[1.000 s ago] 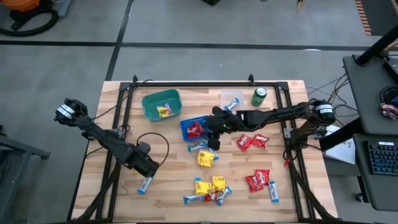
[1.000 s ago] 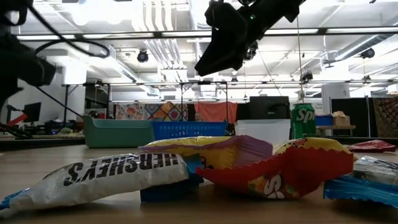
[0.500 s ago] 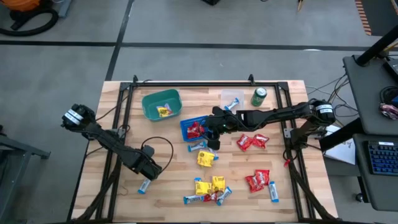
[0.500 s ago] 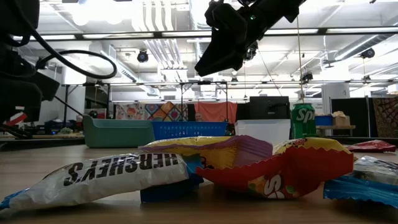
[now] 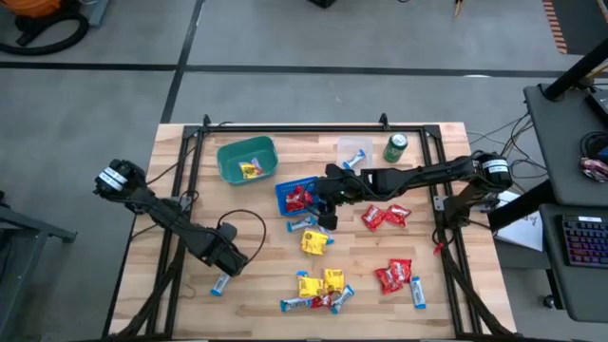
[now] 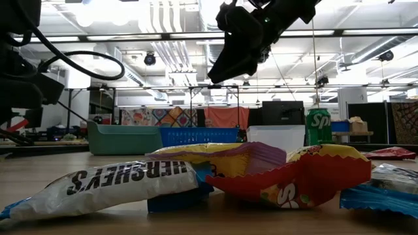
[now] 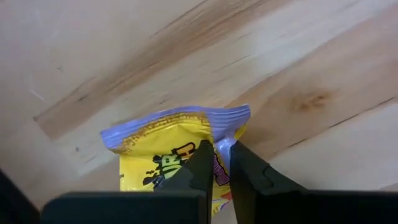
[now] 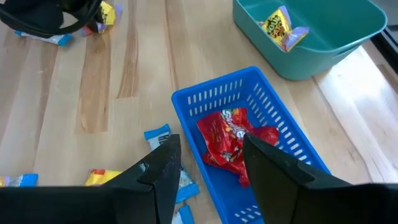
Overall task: Sort candy
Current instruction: Put the sour patch candy into the blue green bin
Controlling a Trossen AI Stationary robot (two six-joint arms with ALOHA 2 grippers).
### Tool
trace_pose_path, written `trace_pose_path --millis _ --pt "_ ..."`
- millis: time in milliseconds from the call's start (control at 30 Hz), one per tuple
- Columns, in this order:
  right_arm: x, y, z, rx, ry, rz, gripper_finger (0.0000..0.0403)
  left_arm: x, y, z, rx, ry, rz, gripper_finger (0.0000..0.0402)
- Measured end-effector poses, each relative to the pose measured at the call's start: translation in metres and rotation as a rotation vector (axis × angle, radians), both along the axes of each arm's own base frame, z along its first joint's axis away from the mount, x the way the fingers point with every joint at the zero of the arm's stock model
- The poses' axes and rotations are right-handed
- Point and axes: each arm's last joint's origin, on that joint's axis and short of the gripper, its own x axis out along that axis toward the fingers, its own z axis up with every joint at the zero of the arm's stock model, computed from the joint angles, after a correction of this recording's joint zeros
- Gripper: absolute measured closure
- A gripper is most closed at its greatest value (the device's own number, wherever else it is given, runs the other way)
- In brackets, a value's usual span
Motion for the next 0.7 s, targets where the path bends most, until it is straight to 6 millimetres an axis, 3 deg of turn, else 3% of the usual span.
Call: trace_pose_path --millis 200,367,500,700 --pt "-0.013 0.002 0.010 0.028 0.032 -0.019 0.0239 0.021 -0.010 0.036 0.071 -0.110 -0.165 0.0397" --pt "-0.023 0.010 0.016 0.041 0.079 -0.004 0.0239 0.044 -0.014 0.077 0.205 -0.254 -0.352 0.0398" --pt "-0.033 0.021 0.021 0.049 0.105 0.020 0.0239 0.058 0.000 0.107 0.320 -0.274 -0.452 0.0398" --pt "-0.046 0.041 0.025 0.065 0.166 0.062 0.0239 0.070 0.044 0.130 0.442 -0.223 -0.554 0.0398"
